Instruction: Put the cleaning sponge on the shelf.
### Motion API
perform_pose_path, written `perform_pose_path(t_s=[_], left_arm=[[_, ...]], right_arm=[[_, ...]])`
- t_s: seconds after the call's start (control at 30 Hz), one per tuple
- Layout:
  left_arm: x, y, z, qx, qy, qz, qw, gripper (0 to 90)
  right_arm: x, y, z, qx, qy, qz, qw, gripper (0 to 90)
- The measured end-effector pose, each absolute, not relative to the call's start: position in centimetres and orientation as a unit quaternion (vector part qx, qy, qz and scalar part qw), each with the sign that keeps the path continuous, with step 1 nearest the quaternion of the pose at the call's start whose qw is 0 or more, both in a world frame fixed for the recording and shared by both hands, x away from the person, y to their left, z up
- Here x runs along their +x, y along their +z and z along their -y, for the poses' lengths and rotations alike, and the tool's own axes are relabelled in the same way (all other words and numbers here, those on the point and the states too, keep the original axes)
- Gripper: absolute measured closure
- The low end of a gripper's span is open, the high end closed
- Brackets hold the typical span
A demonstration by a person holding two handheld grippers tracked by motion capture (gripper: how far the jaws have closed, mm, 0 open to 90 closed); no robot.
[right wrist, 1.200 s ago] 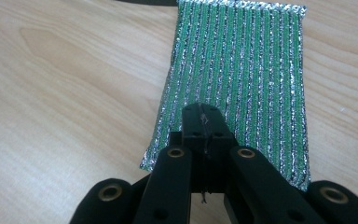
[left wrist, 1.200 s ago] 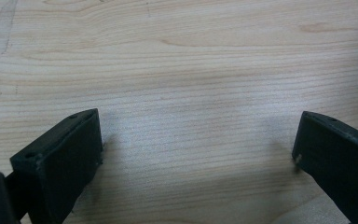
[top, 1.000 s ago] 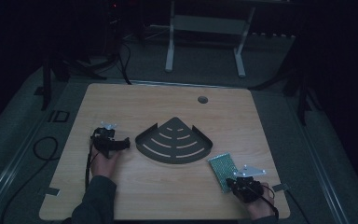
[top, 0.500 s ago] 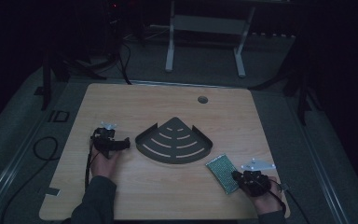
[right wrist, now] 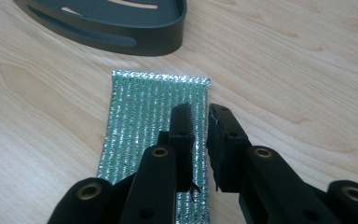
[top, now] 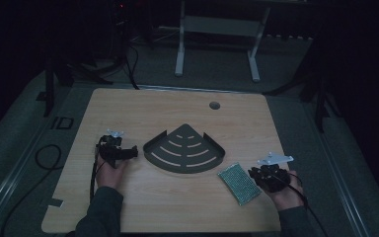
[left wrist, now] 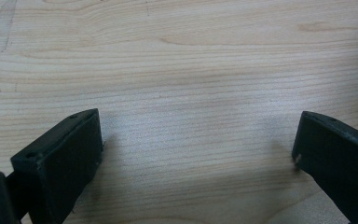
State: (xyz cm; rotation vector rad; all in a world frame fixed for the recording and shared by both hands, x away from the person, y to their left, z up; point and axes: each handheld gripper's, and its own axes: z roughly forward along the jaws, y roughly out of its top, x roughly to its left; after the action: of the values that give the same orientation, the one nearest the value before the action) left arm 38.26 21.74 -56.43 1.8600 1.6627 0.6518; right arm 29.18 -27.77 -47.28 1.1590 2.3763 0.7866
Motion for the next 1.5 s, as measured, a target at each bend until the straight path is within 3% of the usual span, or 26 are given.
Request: perform_pose_path(t_s=[0.93, 1.5], left_arm=[[38.3, -56.4, -21.7, 0.693, 0.243, -0.619, 0.278, 2.2], [38.3, -56.4, -21.7, 0.693, 0.243, -0.619, 0.278, 2.2]], right_arm=[[33.3, -48.2, 28.6, 0.412, 0.213, -0.88, 0.103, 70.9], [34.6, -49.4, 28.2, 0.416, 0.19, -0.886, 0.074, 76.0]])
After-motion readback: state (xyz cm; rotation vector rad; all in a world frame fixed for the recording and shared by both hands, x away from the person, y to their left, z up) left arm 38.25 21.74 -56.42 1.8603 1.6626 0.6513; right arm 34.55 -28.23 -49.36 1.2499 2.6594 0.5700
